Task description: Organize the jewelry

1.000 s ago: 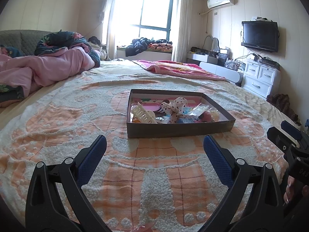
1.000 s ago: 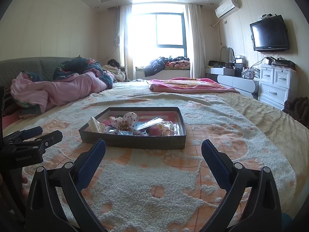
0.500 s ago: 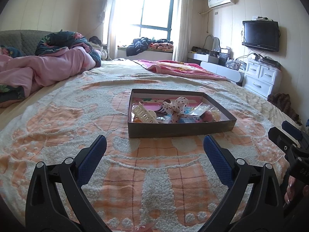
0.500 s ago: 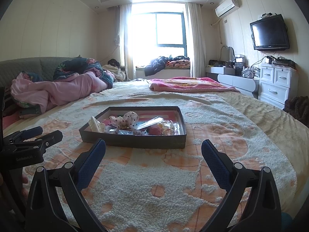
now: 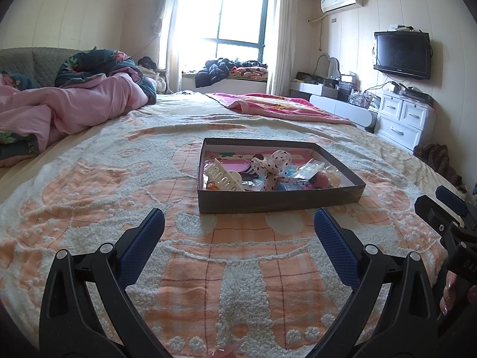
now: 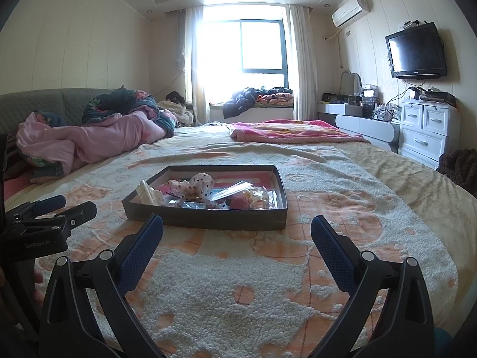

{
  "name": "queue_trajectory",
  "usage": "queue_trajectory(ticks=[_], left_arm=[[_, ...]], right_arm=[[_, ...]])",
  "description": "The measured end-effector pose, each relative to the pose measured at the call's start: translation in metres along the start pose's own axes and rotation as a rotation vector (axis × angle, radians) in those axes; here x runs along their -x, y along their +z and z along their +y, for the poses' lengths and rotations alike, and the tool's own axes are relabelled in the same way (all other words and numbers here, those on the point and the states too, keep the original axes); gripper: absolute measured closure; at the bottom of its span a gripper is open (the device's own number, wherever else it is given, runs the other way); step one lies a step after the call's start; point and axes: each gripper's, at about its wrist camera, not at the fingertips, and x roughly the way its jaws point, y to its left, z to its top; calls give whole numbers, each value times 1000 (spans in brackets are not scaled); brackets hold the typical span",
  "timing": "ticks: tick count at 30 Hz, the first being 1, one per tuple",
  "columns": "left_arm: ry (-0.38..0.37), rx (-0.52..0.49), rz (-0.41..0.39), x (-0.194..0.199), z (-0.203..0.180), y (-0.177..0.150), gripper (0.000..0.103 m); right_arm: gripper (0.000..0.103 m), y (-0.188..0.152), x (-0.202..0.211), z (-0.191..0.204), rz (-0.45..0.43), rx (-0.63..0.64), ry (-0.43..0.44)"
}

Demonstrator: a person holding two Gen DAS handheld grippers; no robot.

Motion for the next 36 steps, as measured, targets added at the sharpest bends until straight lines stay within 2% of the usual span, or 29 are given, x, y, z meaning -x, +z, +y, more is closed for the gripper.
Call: queue_trajectory(ticks=[36], left_arm=[[11, -2, -6, 0, 0, 3, 11]], right_arm=[[6, 1, -2, 1, 7, -4, -3]])
